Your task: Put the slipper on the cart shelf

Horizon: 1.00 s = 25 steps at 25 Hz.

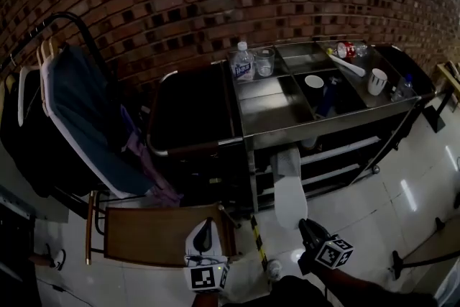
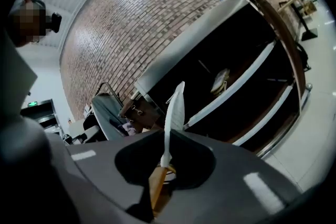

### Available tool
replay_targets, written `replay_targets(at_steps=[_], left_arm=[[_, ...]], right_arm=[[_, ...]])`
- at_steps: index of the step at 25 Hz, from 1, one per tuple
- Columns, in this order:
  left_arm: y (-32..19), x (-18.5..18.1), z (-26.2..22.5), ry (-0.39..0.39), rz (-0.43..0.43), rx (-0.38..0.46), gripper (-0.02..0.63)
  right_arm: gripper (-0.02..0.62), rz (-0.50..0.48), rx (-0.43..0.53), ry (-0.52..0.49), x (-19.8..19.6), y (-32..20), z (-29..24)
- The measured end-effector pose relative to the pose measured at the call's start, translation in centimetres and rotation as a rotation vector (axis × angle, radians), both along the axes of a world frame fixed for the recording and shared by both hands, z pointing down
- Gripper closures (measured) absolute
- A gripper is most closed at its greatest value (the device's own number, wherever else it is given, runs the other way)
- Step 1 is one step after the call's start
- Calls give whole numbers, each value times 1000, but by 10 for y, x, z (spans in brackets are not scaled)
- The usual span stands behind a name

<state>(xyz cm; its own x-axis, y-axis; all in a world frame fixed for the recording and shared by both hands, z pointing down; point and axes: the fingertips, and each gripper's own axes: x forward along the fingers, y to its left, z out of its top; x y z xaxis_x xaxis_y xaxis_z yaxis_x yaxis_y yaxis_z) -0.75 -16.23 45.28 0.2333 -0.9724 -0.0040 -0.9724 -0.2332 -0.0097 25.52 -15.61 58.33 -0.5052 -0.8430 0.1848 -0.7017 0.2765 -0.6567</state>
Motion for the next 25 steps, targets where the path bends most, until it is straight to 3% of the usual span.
replay_targets(at_steps=[5, 13, 19, 25], left_arm=[[-13, -2, 2, -10, -71, -8, 591], [-32, -7, 1, -19, -145, 10, 591], [-39, -8, 9, -21, -167, 4, 591], [-44, -5, 18, -20, -150, -9, 591]], right_arm=[[563, -51, -30, -14, 3, -71, 31], [563, -56, -149, -172, -12, -157, 61], [561, -75, -169, -83, -15, -194, 82], [539, -51, -191, -55, -16, -215, 94]])
